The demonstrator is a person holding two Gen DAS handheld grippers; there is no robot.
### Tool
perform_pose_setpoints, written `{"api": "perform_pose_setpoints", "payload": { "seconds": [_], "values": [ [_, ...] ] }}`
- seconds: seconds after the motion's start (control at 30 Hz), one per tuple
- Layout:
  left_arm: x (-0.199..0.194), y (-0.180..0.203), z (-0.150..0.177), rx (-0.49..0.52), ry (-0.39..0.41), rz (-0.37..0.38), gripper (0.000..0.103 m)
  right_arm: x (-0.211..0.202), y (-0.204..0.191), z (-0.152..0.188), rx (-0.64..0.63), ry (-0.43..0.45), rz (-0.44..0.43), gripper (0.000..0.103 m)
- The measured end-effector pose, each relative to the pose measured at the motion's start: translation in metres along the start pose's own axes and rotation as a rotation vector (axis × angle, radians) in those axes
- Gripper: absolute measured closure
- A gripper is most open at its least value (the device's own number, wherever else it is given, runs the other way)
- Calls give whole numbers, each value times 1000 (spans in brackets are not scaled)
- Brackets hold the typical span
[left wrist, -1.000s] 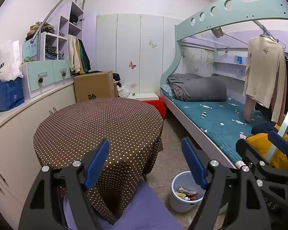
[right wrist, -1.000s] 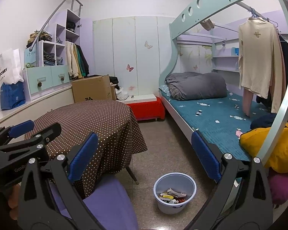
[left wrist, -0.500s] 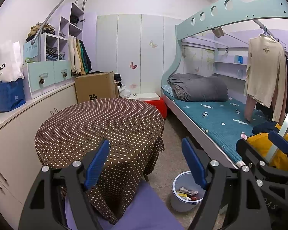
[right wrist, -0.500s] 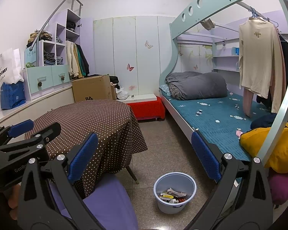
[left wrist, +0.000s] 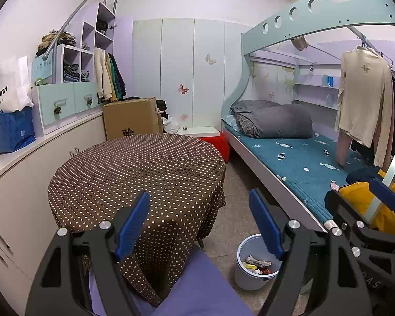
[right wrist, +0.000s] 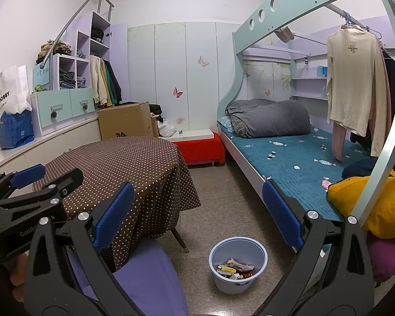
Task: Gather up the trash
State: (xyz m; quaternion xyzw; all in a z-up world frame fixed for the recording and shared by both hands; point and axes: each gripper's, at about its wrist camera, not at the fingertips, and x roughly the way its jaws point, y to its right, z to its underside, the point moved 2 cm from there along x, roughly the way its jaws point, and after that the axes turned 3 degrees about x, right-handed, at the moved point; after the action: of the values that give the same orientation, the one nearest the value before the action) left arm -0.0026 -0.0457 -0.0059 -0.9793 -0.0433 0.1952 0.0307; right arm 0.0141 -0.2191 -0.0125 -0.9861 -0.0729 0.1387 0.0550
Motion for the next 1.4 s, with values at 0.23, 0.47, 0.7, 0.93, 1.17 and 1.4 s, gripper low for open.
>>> {"api": "perform_pose_setpoints", "payload": {
  "seconds": [0.23,0.47,0.7,0.93,1.17,1.4],
  "values": [
    [-2,-2,2,3,-2,-7,27,0,4,-1,0,-10,-1,7],
    [-1,-1,2,4,-3,-8,27,1,5,-2,3,-15,-3,7],
    [0,-2,3,2,-7,-7,27,1,5,-2,3,-14,-3,7],
    [0,-2,3,6,-6,-8,27,1,6,-3,3,-15,-3,7],
    [0,-1,2,5,-6,-11,27,1,5,-2,3,-15,-4,7],
    [0,-2,3,1,-15,-7,27,1,5,-2,2,-15,-3,7]
  ]
}}
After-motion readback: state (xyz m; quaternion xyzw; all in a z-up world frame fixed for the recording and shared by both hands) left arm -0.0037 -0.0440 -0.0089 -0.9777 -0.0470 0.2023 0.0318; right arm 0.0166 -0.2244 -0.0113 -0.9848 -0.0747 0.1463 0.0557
